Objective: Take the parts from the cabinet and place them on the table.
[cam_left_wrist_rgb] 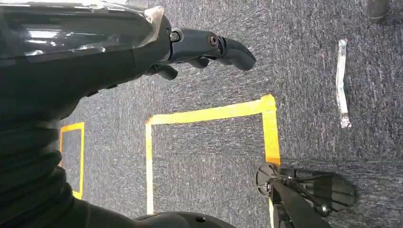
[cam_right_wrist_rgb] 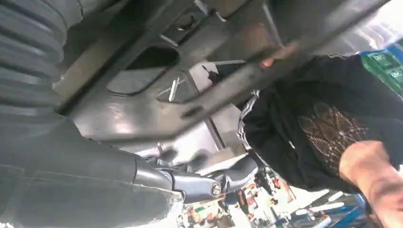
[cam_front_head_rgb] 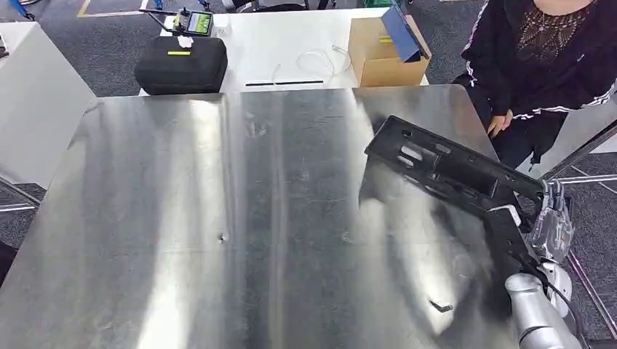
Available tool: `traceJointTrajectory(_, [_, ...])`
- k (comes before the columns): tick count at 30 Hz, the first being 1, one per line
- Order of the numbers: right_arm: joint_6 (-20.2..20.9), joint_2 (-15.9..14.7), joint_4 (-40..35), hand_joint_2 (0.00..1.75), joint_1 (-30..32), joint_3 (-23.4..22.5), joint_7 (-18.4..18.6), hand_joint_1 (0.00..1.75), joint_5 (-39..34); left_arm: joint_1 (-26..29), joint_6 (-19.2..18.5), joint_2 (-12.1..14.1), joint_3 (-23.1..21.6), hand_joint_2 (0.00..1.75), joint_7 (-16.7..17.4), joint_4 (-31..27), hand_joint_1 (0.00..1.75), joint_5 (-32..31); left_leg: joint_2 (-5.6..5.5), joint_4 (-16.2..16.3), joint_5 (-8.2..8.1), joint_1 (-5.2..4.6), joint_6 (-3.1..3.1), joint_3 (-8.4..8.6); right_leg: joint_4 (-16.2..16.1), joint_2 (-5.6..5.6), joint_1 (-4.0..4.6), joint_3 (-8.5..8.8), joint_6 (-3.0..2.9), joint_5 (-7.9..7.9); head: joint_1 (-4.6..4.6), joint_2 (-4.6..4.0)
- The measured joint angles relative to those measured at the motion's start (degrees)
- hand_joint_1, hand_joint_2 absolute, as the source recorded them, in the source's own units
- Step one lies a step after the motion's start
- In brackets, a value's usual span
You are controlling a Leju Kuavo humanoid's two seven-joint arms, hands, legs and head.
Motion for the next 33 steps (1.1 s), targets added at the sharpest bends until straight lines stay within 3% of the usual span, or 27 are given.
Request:
traceJointTrajectory(2, [0.24,0.20,-2.40,1.75,1.60,-0.61,0.00,0.00,-0.28,-0.01,-0.33,0.04,-0.33,1.75,-0.07,0.00,0.00,-0.18,0.12,-0.04,0.05,0.03,-0.09,0.27,-0.17,0.02,0.04,0.39,-0.44,-0.33,0.04,0.00])
traceJointTrajectory(5, [0.26,0.33,-4.47,1.75,3.81,-0.94,0.15,0.00,-0.28,0.01,-0.81,0.00,-0.66,1.75,-0.11,0.04,0.00,-0.24,0.16,-1.22,-0.81,0.25,-0.59,1.38,-0.08,0.00,0.95,0.82,-1.02,-0.69,0.00,0.00])
traceJointTrajectory(6, [0.26,0.64,-5.26,1.75,4.85,-1.05,0.17,0.00,-0.28,0.04,-0.96,0.09,-0.68,0.00,-0.13,0.04,0.00,-0.24,0.16,-1.43,-1.30,0.41,-1.42,1.76,-0.14,-0.03,0.95,1.08,-1.14,-0.77,0.11,0.00])
traceJointTrajectory(16, [0.52,1.20,-10.44,1.75,6.03,-1.14,0.50,0.00,0.24,0.02,-1.20,0.15,-0.74,0.00,0.13,0.04,0.00,-0.13,0.17,-1.13,-1.38,-0.10,-1.13,2.86,-0.16,-0.01,0.55,2.33,-1.54,-0.75,0.11,0.00])
traceJointTrajectory(20, [6.83,1.58,-12.34,1.75,5.74,-1.14,0.00,0.00,-2.77,-0.15,-1.66,0.15,-0.70,0.00,0.31,0.04,0.00,0.04,0.17,-1.03,-1.39,-0.13,-1.10,3.00,-0.16,-0.02,0.53,2.53,-1.54,-0.75,0.13,0.00])
traceJointTrajectory(24, [9.34,2.03,-13.83,1.75,5.71,-1.14,-0.44,0.00,-4.22,-0.19,-1.73,0.15,-0.70,0.00,0.46,0.04,0.00,0.13,0.16,-1.02,-1.41,-0.15,-1.07,3.13,-0.16,-0.03,0.51,2.65,-1.54,-0.75,0.11,0.00])
traceJointTrajectory(28, [14.65,2.41,-16.19,1.75,5.98,-1.14,-1.86,0.00,-7.61,-0.20,-2.08,0.15,-0.68,0.00,0.85,0.04,0.00,0.33,0.17,-1.02,-1.42,-0.15,-1.06,3.23,-0.16,-0.01,0.51,2.70,-1.54,-0.75,0.09,0.00])
traceJointTrajectory(33, [16.39,2.67,-18.77,1.75,6.44,-1.09,-2.14,0.00,-8.72,-0.21,-2.16,0.15,-0.68,0.00,0.85,0.04,0.00,0.37,0.17,-1.03,-1.42,-0.15,-1.06,3.37,-0.16,-0.01,0.51,2.87,-1.54,-0.75,0.09,0.00])
